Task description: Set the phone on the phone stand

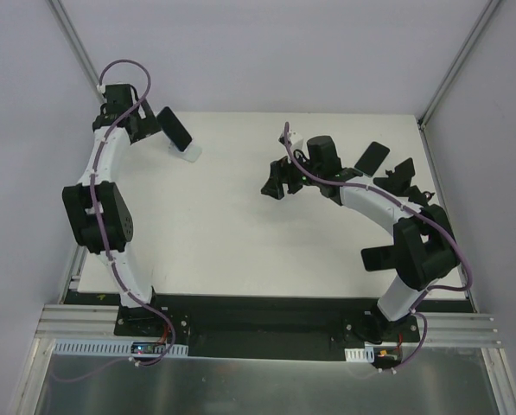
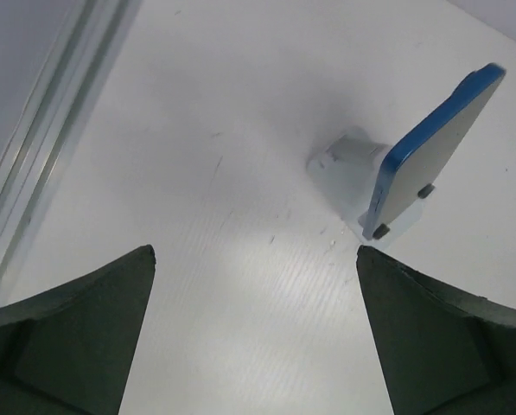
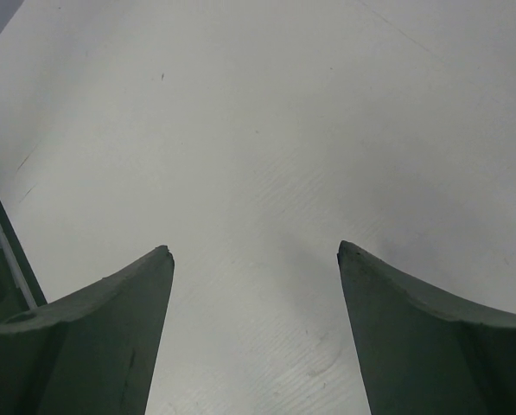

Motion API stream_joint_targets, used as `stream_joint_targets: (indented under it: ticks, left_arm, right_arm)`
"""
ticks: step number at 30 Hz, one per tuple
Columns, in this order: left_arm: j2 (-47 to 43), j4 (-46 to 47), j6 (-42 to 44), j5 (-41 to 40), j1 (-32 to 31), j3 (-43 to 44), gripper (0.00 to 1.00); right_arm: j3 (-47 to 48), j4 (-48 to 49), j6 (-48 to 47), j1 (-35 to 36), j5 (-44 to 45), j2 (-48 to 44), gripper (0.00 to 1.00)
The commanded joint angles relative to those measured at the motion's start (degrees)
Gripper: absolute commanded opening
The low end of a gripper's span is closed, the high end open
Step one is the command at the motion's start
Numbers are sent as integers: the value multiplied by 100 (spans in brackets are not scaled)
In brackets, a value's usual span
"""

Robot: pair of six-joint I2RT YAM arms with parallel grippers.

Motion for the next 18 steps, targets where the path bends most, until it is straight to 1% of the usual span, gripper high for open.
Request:
stream_joint_targets:
  ticks: [1, 2, 3, 4, 5, 6, 7, 9, 10, 11, 13, 15, 16, 18]
  left_arm:
    - [-2001, 307, -2216, -1703, -588, -1789, 99]
    - [-2438, 387, -2513, -1720, -729, -2123, 99]
    - [-2652, 527, -2603, -1694, -801, -2744, 99]
    - [-2836, 815, -2648, -1572, -1219, -3038, 99]
    - [-3125, 923, -2674, -1475, -1371, -3267, 99]
    - [-3233, 1054, -2666, -1361, -1538, -3608, 99]
    - [-3295, 1160, -2553, -1003, -1661, -3707, 99]
    - [-3339, 1179, -2420, -580, -1952, -3683, 98]
    - [-3313, 1179, -2159, -152, -2031, -3630, 98]
    - [-3243, 1179, -1982, 27, -2241, -3568, 97]
    - [-3155, 1170, -1509, 343, -2452, -3410, 96]
    - [-3006, 1100, -1313, 713, -2689, -3279, 95]
    - [-2953, 1091, -1190, 836, -2743, -3243, 96]
    - [-2812, 1064, -1128, 1223, -2848, -3208, 95]
  right_arm:
    - [313, -150, -54, 87, 445, 26, 80]
    - [340, -186, -90, 104, 499, 26, 80]
    - [340, -212, -125, 122, 560, 17, 81]
    - [340, -256, -151, 166, 682, -9, 81]
    - [340, -265, -212, 175, 745, -18, 82]
    - [305, -274, -239, 201, 797, -44, 82]
    - [279, -274, -257, 210, 876, -79, 82]
    - [191, -248, -309, 210, 982, -115, 83]
    - [173, -230, -327, 210, 1087, -132, 83]
    - [155, -230, -345, 210, 1149, -132, 83]
    - [112, -230, -362, 210, 1394, -124, 84]
    - [85, -230, -310, 210, 1632, -106, 84]
    - [59, -230, -301, 210, 1911, -89, 84]
    - [15, -230, -266, 193, 2124, -71, 84]
